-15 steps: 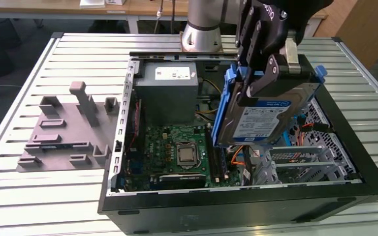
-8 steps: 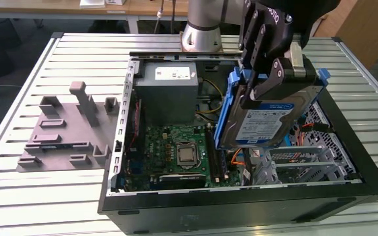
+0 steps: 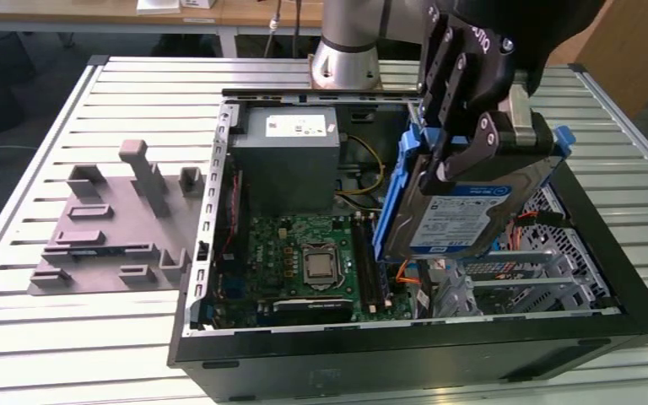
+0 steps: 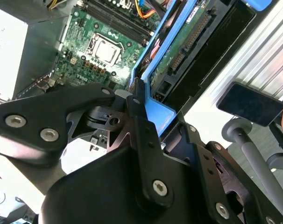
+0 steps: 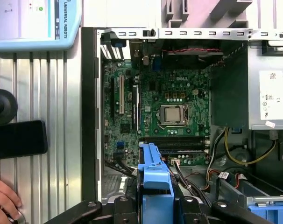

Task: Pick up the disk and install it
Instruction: 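Insert the disk into the insertion slot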

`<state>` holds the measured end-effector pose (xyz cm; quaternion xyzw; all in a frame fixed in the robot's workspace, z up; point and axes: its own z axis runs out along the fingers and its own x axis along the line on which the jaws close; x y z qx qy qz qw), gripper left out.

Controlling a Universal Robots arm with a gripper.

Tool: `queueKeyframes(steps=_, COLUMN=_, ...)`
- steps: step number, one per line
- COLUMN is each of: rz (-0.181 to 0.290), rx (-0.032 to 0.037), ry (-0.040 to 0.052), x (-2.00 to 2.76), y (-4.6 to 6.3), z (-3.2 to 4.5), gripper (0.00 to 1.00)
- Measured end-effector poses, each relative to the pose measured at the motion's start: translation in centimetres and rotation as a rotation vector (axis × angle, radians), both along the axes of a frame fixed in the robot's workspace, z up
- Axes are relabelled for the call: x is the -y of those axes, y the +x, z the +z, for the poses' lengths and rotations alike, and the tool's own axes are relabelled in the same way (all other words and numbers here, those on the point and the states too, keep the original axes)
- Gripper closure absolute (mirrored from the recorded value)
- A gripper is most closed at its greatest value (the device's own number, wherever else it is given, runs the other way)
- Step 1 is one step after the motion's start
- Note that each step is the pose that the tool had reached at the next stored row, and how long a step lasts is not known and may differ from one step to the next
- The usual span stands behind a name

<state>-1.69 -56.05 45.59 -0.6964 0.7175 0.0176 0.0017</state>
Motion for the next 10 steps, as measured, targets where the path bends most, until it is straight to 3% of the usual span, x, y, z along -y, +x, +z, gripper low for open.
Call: queueKeyframes(steps=10, rz=0.0, rx=-0.0011, ry=-0.0001, x=0.02, y=2.3, z=-0.13, gripper=0.64)
